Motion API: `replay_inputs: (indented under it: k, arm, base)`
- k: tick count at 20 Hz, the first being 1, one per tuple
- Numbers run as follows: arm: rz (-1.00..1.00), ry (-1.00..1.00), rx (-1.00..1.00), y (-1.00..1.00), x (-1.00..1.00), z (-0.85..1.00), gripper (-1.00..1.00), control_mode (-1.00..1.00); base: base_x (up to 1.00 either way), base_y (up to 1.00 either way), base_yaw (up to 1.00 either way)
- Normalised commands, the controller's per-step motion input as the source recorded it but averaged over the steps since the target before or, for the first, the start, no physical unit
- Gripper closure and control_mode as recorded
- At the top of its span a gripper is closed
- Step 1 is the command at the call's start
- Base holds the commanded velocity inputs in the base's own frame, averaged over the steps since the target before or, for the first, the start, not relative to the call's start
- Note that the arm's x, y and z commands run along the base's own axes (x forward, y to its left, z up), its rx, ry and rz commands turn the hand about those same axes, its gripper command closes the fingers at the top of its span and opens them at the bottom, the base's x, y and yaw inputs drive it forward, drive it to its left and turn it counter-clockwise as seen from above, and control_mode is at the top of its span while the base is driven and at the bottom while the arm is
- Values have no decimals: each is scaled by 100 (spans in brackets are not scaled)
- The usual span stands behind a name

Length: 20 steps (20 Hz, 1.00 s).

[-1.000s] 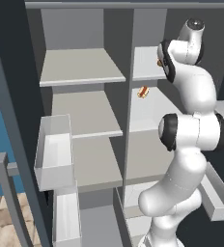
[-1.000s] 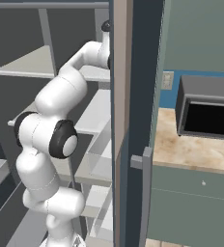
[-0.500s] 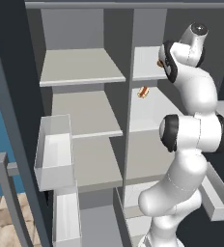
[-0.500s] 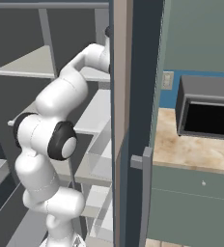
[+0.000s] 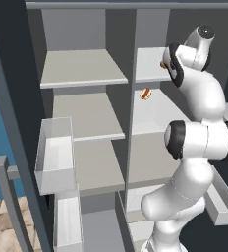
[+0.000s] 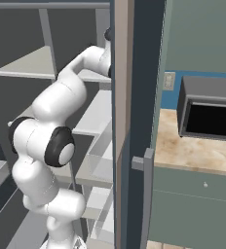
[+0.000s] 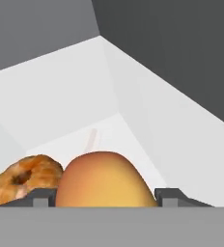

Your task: Take the tangerine and mango from the fridge shelf and place them in the freezer drawer to begin freezing them.

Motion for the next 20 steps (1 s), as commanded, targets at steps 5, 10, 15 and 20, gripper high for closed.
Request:
replay_inputs:
  k: [5,10,15,20]
  arm:
    - [2,-2,0,42,-87,-13,100,-100]
    - [10,-6,0,64,-100,-13,100,-100]
    - [14,-2,0,63,-100,-2,100,-100]
    - [17,9,0,47,-100,-4,100,-100]
  base:
    - [0,0,0]
    - [0,0,0]
    - [0,0,0]
    - [0,0,0]
